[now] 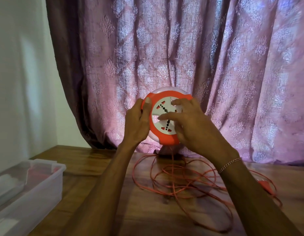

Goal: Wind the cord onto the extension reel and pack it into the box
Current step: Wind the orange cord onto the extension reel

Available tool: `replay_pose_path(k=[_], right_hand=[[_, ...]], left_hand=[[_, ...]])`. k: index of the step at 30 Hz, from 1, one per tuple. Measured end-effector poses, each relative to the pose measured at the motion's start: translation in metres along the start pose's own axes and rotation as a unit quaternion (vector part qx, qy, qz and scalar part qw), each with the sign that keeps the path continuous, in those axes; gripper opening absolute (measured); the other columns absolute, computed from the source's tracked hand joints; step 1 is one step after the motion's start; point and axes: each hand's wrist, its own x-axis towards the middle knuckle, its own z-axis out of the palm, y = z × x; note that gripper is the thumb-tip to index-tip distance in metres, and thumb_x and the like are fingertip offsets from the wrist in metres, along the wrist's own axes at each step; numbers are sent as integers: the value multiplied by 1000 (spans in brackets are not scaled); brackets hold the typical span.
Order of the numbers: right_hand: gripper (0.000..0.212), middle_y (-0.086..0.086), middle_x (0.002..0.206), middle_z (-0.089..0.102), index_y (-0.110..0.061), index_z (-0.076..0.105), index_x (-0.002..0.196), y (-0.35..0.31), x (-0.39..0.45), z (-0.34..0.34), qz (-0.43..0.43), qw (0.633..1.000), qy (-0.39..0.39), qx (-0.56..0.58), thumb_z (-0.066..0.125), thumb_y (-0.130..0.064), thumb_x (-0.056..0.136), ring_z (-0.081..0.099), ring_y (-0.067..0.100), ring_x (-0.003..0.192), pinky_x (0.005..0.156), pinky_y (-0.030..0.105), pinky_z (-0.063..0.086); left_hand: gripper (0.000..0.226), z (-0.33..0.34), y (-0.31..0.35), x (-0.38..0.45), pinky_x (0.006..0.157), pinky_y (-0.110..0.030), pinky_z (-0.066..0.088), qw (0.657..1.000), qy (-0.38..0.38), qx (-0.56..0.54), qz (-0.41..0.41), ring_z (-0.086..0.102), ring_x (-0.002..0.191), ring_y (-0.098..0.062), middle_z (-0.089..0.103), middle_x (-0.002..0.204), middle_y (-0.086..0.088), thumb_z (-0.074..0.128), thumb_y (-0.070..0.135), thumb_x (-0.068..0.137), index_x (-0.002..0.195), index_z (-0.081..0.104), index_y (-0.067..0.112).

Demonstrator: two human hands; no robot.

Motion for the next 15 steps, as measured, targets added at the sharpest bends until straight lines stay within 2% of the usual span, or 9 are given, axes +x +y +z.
replay_pose_path(k=[2,4,7,10,12,15], right_hand=[[55,9,146,38,-44,60,126,-4,1,2,19,997,-57,-40,63,-12,82,25,30,134,99,50,44],[60,9,146,38,-46,57,128,-7,1,5,25,996,-56,-63,66,-14,79,26,31,133,97,49,46],[59,9,137,45,-45,60,126,-7,-1,7,27,997,-19,-75,70,-19,75,36,31,128,89,45,49],[52,8,122,52,-46,60,126,-7,-4,12,36,996,38,-71,59,-31,76,46,30,120,74,41,52],[54,6,113,58,-47,54,131,-10,-6,15,72,993,68,-68,60,-38,78,53,29,113,72,40,52],[56,5,100,73,-39,55,133,-12,-4,16,140,979,135,-67,54,-63,82,65,34,95,72,38,53]], left_hand=[[53,1,0,-1,68,-55,55,1000,-1,7,1,67,71,-22,67,73,-1,37,65,98,82,55,18],[55,1,0,-2,70,-57,56,1000,-8,4,-3,69,75,-26,70,76,-4,37,65,98,85,57,16],[57,1,0,-2,71,-58,56,1000,-11,3,0,69,76,-31,70,77,-8,37,66,98,86,57,14],[61,1,2,-2,69,-59,56,1000,-14,4,4,70,75,-33,70,77,-11,37,67,98,89,58,10],[63,2,3,-2,68,-60,55,1000,-13,7,6,68,72,-33,69,75,-12,37,67,98,88,57,9],[58,1,4,-2,67,-59,53,1000,-5,11,10,65,70,-32,66,71,-9,37,66,99,83,54,12]])
